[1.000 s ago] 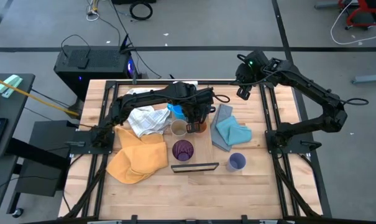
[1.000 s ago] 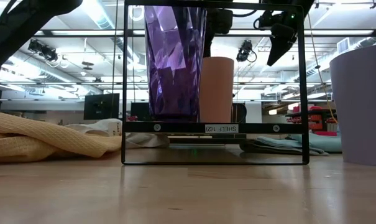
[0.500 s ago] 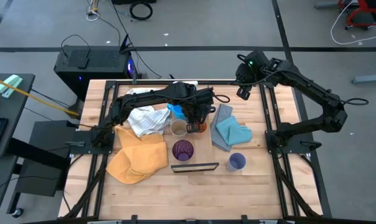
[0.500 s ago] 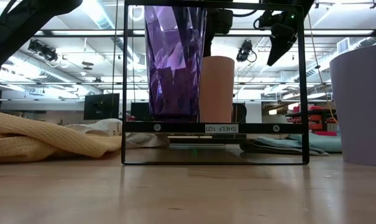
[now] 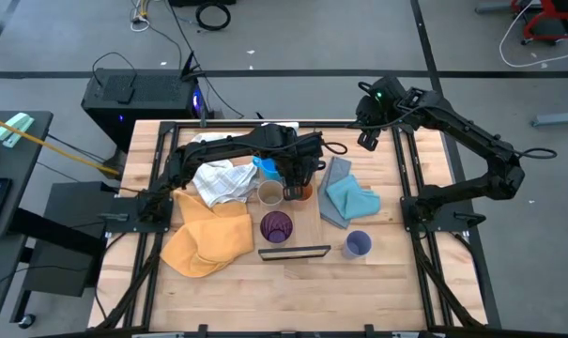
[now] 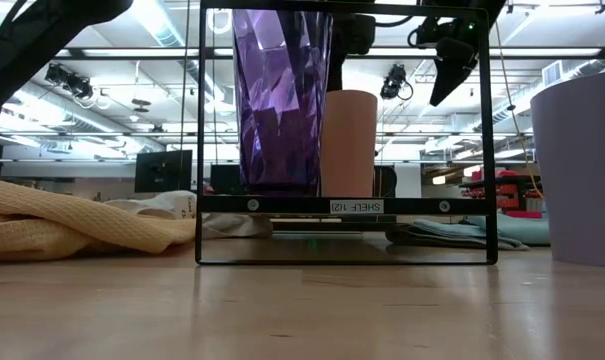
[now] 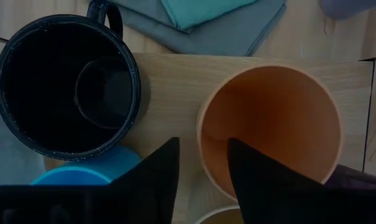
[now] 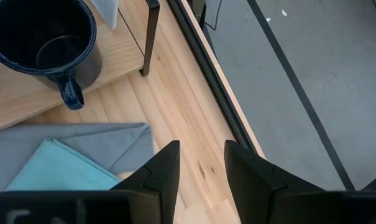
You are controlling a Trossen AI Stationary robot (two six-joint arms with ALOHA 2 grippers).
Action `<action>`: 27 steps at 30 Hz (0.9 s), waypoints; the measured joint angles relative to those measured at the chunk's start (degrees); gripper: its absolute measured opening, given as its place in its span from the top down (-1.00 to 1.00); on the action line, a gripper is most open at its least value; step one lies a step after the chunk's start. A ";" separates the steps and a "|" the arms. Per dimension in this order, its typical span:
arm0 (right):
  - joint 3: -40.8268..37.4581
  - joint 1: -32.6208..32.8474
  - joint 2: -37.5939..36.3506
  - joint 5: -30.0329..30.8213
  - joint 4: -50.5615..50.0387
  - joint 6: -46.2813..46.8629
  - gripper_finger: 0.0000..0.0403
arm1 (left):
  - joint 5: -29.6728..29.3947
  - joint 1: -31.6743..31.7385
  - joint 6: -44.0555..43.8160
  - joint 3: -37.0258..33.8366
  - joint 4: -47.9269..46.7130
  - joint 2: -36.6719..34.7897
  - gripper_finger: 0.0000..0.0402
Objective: Stack small to large cups/mugs on shelf
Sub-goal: Remove the orange cup from the shelf
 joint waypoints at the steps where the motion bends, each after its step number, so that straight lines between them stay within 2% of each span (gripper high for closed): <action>1: 0.00 0.00 0.00 0.00 0.01 -0.11 0.34 | 0.00 0.00 -0.04 0.00 0.02 0.00 0.26; 7: 0.00 -0.01 0.00 0.00 0.00 -0.38 0.34 | 0.00 -0.04 -0.49 0.00 2.44 0.00 0.18; 13: 0.00 -0.02 0.00 0.00 -0.01 -0.38 0.34 | 0.14 -0.07 -1.36 0.02 3.21 -0.02 0.19; 16: 0.00 -0.01 0.00 0.00 -0.01 -0.40 0.34 | 1.99 -0.07 -1.33 0.02 3.05 -0.04 0.16; 27: 0.00 0.00 0.00 0.00 -0.01 -0.40 0.34 | 2.98 0.02 -1.38 0.02 3.06 -0.11 -0.03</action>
